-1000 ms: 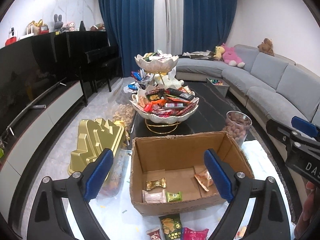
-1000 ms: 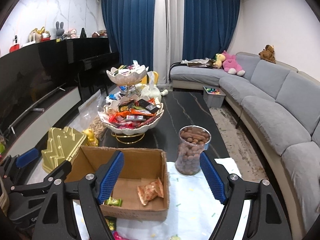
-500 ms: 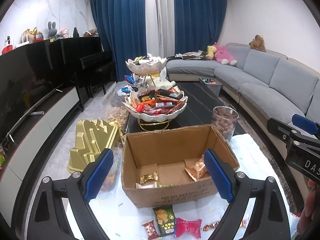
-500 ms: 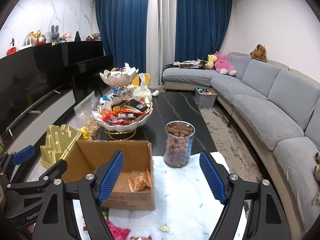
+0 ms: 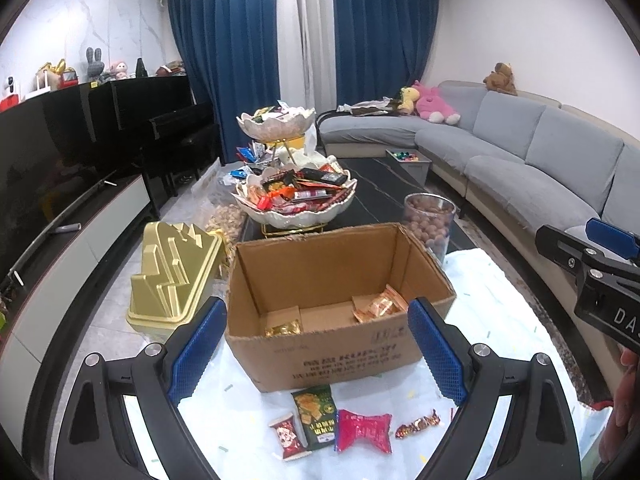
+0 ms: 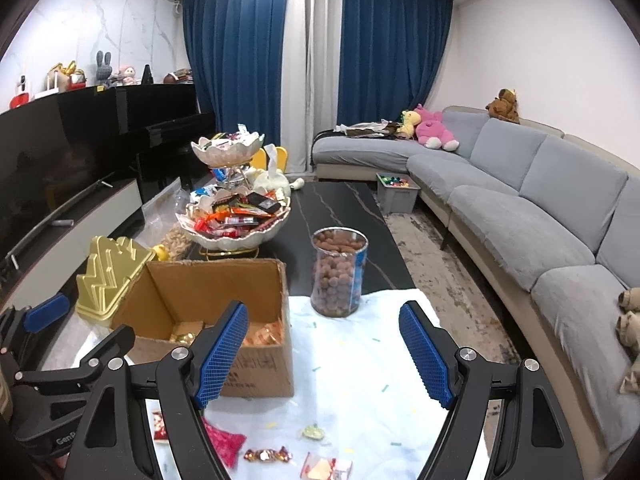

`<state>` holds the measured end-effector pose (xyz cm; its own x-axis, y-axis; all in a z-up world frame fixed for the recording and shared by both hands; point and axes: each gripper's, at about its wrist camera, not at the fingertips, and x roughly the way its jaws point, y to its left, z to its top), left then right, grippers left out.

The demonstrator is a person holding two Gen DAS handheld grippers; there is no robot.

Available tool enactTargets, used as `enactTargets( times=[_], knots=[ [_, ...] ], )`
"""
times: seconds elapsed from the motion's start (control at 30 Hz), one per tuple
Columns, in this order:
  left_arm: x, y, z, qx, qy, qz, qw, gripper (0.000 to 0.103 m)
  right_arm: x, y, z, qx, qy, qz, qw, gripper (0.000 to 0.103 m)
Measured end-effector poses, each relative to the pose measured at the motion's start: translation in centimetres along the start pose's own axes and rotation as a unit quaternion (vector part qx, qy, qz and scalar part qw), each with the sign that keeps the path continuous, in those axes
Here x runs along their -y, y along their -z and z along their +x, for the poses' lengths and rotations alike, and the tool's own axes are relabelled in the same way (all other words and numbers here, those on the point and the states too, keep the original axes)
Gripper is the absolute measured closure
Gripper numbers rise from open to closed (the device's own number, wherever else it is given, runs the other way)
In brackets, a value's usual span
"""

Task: Organize snacks
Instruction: 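Move left tool to the pink-red packet while right tool approaches the cheese-wedge packet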

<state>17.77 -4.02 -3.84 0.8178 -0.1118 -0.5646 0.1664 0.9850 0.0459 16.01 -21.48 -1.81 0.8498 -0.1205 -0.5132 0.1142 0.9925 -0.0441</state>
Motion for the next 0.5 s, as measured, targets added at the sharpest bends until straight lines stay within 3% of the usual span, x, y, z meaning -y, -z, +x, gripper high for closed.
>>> enactTargets(
  times=[0.5],
  knots=[
    [2.1, 4.0, 0.1, 0.002, 0.013, 0.022, 0.9997, 0.01, 1.7, 4.7, -0.1, -0.024, 0.013, 0.023, 0.999, 0.024]
  ],
)
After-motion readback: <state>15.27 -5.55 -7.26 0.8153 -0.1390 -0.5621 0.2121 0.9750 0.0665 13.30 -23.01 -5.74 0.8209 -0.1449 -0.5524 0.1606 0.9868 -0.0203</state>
